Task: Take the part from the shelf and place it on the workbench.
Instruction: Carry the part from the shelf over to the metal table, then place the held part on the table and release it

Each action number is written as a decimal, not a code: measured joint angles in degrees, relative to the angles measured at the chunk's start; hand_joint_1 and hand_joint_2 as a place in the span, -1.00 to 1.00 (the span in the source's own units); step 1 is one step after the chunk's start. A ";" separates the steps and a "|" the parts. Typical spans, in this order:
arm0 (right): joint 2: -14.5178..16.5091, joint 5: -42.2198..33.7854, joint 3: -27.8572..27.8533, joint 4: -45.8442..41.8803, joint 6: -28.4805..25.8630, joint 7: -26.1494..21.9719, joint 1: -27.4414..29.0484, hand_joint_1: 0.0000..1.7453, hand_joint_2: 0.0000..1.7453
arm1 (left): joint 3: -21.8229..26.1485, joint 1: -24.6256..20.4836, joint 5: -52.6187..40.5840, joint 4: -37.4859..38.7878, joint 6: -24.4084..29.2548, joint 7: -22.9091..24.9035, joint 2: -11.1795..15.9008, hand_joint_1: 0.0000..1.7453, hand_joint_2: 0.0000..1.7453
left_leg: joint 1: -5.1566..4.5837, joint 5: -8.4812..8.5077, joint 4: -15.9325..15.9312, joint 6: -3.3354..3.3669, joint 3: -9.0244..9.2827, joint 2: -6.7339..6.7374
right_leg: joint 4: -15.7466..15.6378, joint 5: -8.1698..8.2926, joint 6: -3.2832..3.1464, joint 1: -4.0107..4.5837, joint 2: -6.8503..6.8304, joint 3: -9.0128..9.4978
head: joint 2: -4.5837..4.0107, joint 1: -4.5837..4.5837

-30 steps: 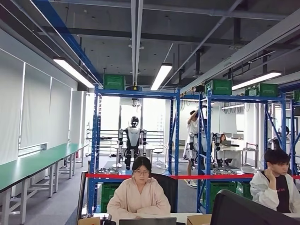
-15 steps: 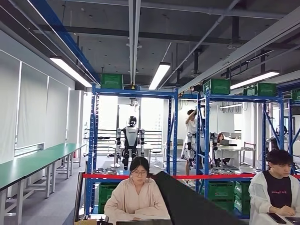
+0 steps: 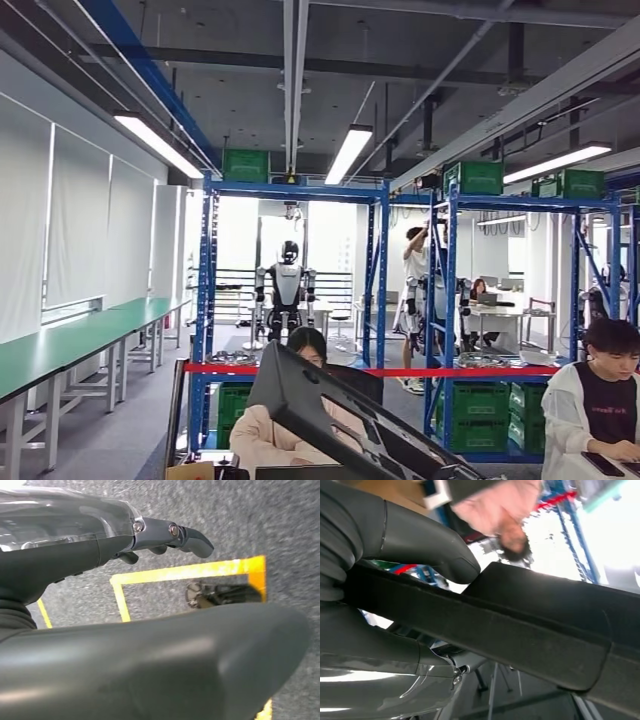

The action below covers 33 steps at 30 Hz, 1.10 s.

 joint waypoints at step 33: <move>-12.31 13.29 26.58 17.78 -8.06 -2.31 4.90 1.00 1.00 | 0.10 0.75 1.26 0.32 -1.96 -0.81 0.43 -1.00 1.00 | 0.14 0.38 0.14 -1.02 -0.95 0.19 | -1.15 -0.42 0.03 -0.86 -0.19 0.49 | -0.03 0.03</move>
